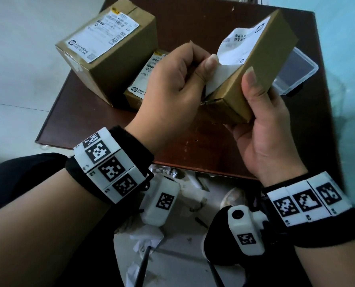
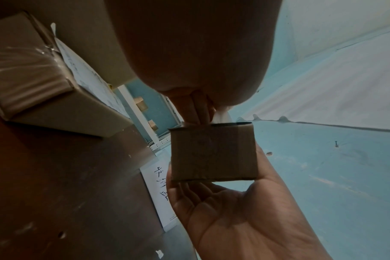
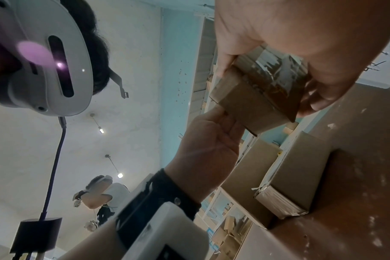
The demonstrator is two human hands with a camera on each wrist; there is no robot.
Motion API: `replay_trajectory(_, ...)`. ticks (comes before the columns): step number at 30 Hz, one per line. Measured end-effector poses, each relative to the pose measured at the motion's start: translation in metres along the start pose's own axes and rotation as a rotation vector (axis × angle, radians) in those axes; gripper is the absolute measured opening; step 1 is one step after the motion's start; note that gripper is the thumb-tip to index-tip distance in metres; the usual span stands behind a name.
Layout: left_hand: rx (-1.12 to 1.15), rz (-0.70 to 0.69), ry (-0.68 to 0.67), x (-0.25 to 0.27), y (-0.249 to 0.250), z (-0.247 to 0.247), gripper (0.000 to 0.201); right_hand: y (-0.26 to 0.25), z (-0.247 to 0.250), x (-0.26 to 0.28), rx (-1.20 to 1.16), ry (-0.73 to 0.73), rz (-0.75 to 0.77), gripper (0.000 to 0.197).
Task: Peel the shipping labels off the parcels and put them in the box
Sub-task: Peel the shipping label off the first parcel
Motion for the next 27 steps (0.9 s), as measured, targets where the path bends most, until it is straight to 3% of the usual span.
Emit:
replay_trajectory(9,-0.051,0.017,-0.003,-0.0008,0.0015,0.0014,0.019,0.0,0.0003,0.0016,-0.011,-0.013,0.0,0.058)
replay_trajectory(20,-0.026,0.048,-0.061,-0.0057,-0.002,0.0078,0.029,-0.0016,0.002,0.0022,-0.002,-0.026,-0.039,0.043)
replay_trajectory(27,0.141,0.182,-0.066,-0.0066,-0.0042,0.0074,0.03,-0.0022,0.0024,0.002,0.017,-0.031,-0.052,0.04)
Point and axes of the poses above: each hand's wrist, its own x-axis away from the middle knuckle, its own z-axis out of the back of the hand, y = z × x, the point moved 1 cm from there along -x, towards the middle knuckle, and after that the axes turned 12 degrees about -y, right-handed, at the moved point
